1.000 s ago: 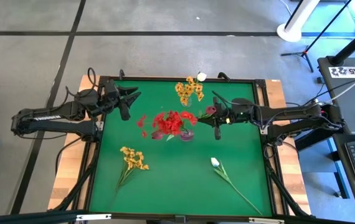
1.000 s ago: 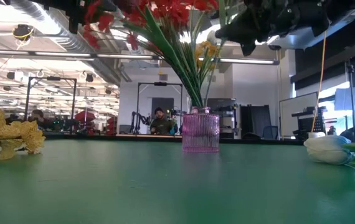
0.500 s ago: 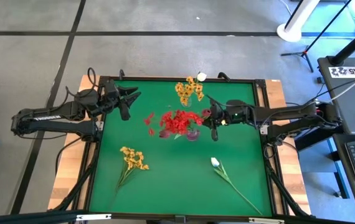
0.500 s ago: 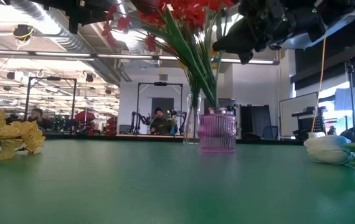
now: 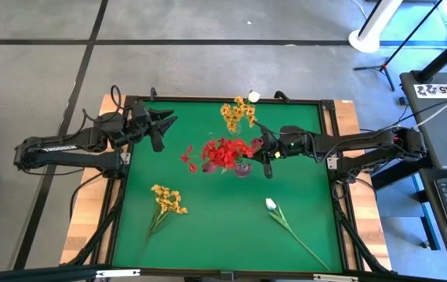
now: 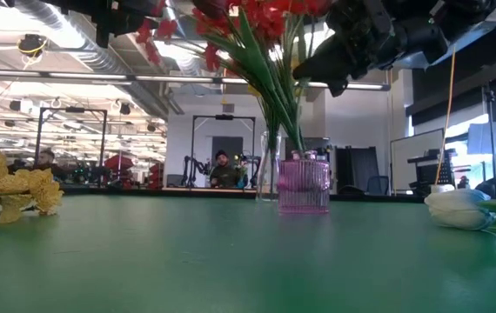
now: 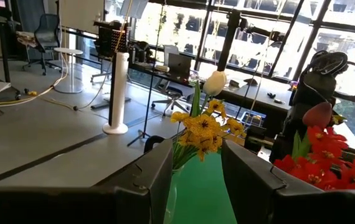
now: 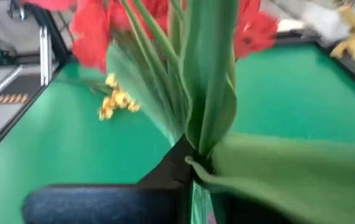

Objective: Sort flowers into vase by color
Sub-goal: Put the red flower into the pink vase, then put the white flower into the transparent vase

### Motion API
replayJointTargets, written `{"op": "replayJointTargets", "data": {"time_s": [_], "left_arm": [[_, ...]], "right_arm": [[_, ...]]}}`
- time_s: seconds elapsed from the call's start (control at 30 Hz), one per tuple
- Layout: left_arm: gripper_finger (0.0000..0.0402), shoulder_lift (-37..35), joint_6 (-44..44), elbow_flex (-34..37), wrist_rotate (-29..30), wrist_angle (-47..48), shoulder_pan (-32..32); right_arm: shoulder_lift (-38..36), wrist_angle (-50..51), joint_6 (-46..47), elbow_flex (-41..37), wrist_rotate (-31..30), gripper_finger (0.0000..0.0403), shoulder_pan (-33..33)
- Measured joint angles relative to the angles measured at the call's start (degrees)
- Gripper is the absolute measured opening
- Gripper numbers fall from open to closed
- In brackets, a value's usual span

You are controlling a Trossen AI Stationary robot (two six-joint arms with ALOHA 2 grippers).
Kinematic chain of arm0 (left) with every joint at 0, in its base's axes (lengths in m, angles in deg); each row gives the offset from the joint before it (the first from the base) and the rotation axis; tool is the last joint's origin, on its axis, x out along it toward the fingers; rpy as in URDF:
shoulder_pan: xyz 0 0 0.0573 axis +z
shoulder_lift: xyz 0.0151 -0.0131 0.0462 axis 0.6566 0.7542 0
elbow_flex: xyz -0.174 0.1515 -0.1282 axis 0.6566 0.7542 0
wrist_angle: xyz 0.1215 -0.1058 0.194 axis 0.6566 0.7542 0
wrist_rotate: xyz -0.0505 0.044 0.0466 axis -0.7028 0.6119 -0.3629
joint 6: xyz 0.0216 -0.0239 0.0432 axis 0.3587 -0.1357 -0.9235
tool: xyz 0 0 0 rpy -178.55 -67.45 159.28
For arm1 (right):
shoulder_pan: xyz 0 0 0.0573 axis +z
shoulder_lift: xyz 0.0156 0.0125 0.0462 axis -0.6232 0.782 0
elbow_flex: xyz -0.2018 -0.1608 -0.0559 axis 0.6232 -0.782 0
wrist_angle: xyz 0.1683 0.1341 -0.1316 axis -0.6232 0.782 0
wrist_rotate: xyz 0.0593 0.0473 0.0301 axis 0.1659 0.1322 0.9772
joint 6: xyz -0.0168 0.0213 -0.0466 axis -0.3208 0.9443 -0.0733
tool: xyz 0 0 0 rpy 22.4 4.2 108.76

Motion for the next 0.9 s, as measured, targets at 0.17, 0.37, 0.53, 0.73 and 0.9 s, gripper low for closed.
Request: {"op": "replayJointTargets", "data": {"time_s": [0.17, 0.37, 0.53, 0.73, 0.9], "left_arm": [[0.0133, 0.0, 0.0, 0.0, 0.0, 0.03, 0.0], [0.0133, 0.0, 0.02, 0.0, 0.0, 0.23, 0.0], [0.0133, 0.0, 0.24, 0.0, 0.0, 0.53, 0.0], [0.0133, 0.0, 0.24, 0.0, 0.0, 0.53, 0.0], [0.0133, 0.0, 0.24, 0.0, 0.0, 0.53, 0.02]], "right_arm": [[-2.07, 10.59, -1.11, 2.43, -0.44, 0.0083, 0.04], [-4.09, 17.37, -1.44, 5.53, -0.75, 0.0171, 0.04], [-5.68, 24.36, -2.42, 9.08, -1.65, 0.0231, 0.04], [-8.03, 34.78, -3.01, 13.26, -4.57, 0.0265, 0.04], [-10.5, 40.31, -2.9, 14.98, -5.52, 0.0262, 0.02]]}}
